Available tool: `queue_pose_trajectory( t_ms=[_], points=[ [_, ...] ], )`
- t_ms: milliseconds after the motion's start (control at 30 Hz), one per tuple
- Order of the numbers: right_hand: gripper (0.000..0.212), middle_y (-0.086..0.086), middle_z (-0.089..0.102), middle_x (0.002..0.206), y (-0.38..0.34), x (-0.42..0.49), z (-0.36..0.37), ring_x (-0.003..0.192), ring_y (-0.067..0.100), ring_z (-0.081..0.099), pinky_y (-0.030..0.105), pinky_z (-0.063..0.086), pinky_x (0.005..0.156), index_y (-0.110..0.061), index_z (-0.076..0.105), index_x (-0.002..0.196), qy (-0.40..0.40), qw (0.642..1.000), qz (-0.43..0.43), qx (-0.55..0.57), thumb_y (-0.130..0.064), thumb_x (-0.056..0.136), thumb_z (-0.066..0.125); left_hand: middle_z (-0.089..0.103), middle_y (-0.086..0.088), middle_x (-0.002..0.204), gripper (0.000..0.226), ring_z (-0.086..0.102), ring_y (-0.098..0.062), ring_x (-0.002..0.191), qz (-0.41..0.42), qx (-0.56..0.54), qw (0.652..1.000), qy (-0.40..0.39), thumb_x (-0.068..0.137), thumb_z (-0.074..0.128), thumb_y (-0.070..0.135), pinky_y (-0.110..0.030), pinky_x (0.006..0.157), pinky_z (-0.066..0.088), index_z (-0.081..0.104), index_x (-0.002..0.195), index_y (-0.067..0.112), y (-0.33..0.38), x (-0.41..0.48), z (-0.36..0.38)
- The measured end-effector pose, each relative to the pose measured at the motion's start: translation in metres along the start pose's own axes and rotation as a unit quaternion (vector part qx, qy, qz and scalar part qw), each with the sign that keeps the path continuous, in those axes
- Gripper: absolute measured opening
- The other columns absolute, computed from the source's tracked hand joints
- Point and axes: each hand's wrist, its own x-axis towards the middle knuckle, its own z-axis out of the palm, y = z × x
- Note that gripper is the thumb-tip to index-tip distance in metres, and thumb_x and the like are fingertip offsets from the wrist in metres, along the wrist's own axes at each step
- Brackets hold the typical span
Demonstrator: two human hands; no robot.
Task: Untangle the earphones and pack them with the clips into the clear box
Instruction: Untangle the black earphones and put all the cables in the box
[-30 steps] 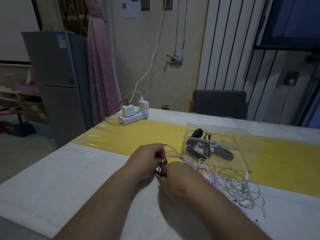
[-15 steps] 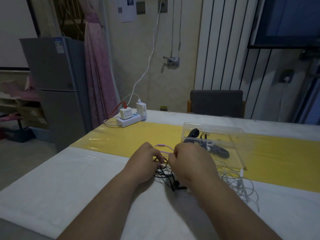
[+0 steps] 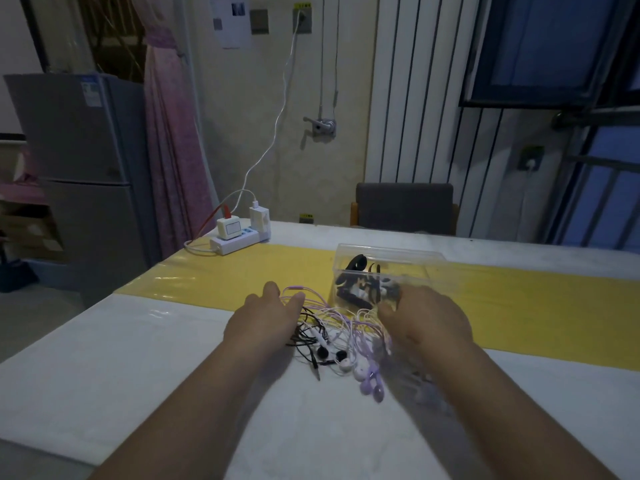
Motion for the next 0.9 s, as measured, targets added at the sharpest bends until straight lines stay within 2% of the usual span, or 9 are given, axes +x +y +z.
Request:
queue_pose_trajectory(
  t_ms=[100, 167, 267, 367, 500, 567, 667, 800, 900],
  points=[
    [0.043, 0.006, 0.065, 0.11, 0.019, -0.004, -0.004, 0.097, 0.031, 0.061, 0.033, 0.043, 0.068, -0.021, 0.063, 0.112, -0.004, 0.998, 0.046, -0.037, -0.051, 0.091, 0.039, 0.048, -0.016, 0.128, 0.058, 0.048, -0.038, 0.115, 0.014, 0.038, 0.999, -0.02, 0.094, 0.028, 0.064, -0.041, 0.087, 0.041, 0.039, 0.131, 0.021, 0.013, 0.003, 0.004],
    [0.051, 0.005, 0.064, 0.116, 0.027, -0.006, -0.004, 0.103, 0.029, 0.061, 0.032, 0.041, 0.07, -0.019, 0.061, 0.117, -0.047, 0.995, 0.074, -0.046, -0.056, 0.094, 0.034, 0.047, -0.013, 0.13, 0.053, 0.046, -0.037, 0.115, 0.038, 0.09, 0.995, -0.034, 0.095, 0.027, 0.06, -0.041, 0.085, 0.04, 0.039, 0.132, 0.025, 0.022, 0.003, 0.006],
    [0.061, 0.007, 0.06, 0.128, 0.032, -0.007, -0.006, 0.113, 0.028, 0.058, 0.034, 0.042, 0.077, -0.016, 0.055, 0.129, -0.128, 0.986, 0.106, -0.019, -0.062, 0.096, 0.029, 0.046, -0.012, 0.134, 0.069, 0.047, -0.037, 0.117, 0.026, 0.1, 0.994, -0.043, 0.083, 0.016, 0.067, -0.043, 0.088, 0.041, 0.042, 0.133, 0.027, 0.028, 0.003, 0.016],
    [0.067, 0.009, 0.057, 0.134, 0.031, -0.004, -0.004, 0.117, 0.029, 0.056, 0.035, 0.041, 0.081, -0.014, 0.053, 0.133, -0.166, 0.98, 0.112, 0.002, -0.065, 0.095, 0.031, 0.045, -0.013, 0.131, 0.051, 0.05, -0.037, 0.117, 0.029, 0.105, 0.994, -0.003, 0.091, 0.035, 0.052, -0.039, 0.091, 0.042, 0.048, 0.13, 0.022, 0.033, -0.006, 0.024],
    [0.06, 0.01, 0.053, 0.136, 0.022, -0.006, 0.002, 0.118, 0.03, 0.055, 0.034, 0.043, 0.085, -0.014, 0.049, 0.134, -0.203, 0.975, 0.092, 0.002, -0.059, 0.094, 0.042, 0.05, -0.013, 0.122, 0.036, 0.055, -0.036, 0.107, 0.07, 0.092, 0.993, 0.006, 0.094, 0.04, 0.041, -0.037, 0.082, 0.043, 0.057, 0.114, 0.016, 0.039, -0.013, 0.028],
    [0.054, 0.012, 0.056, 0.131, 0.02, -0.004, 0.006, 0.112, 0.03, 0.057, 0.035, 0.046, 0.086, -0.014, 0.054, 0.127, -0.208, 0.975, 0.076, 0.023, -0.055, 0.094, 0.042, 0.056, -0.013, 0.113, 0.031, 0.058, -0.034, 0.099, 0.084, 0.067, 0.994, 0.007, 0.096, 0.038, 0.038, -0.035, 0.073, 0.042, 0.059, 0.096, 0.015, 0.042, -0.013, 0.028],
    [0.051, 0.013, 0.065, 0.107, 0.016, -0.002, 0.007, 0.097, 0.029, 0.062, 0.034, 0.047, 0.08, -0.011, 0.063, 0.096, -0.215, 0.97, 0.044, 0.107, -0.055, 0.096, 0.037, 0.063, -0.013, 0.091, 0.035, 0.054, -0.03, 0.08, 0.109, 0.003, 0.994, -0.016, 0.099, 0.036, 0.03, -0.032, 0.061, 0.034, 0.048, 0.07, 0.016, 0.047, -0.012, 0.028],
    [0.06, 0.007, 0.066, 0.103, 0.003, -0.011, -0.002, 0.093, 0.02, 0.061, 0.03, 0.043, 0.075, -0.013, 0.069, 0.105, -0.248, 0.935, -0.003, 0.255, -0.066, 0.092, 0.042, 0.051, -0.002, 0.065, 0.028, 0.048, -0.018, 0.063, 0.101, -0.128, 0.984, -0.071, 0.099, 0.045, 0.022, -0.029, 0.05, 0.026, 0.065, 0.084, 0.008, 0.055, -0.012, 0.027],
    [0.034, -0.001, 0.063, 0.091, -0.005, -0.016, 0.0, 0.081, 0.014, 0.059, 0.026, 0.042, 0.064, -0.034, 0.059, 0.075, -0.276, 0.929, -0.029, 0.243, -0.068, 0.08, 0.058, 0.059, -0.005, 0.063, 0.022, 0.055, -0.02, 0.06, 0.1, -0.181, 0.971, -0.116, 0.094, 0.054, 0.019, -0.026, 0.053, 0.036, 0.074, 0.091, 0.012, 0.052, -0.013, 0.024]
  ],
)
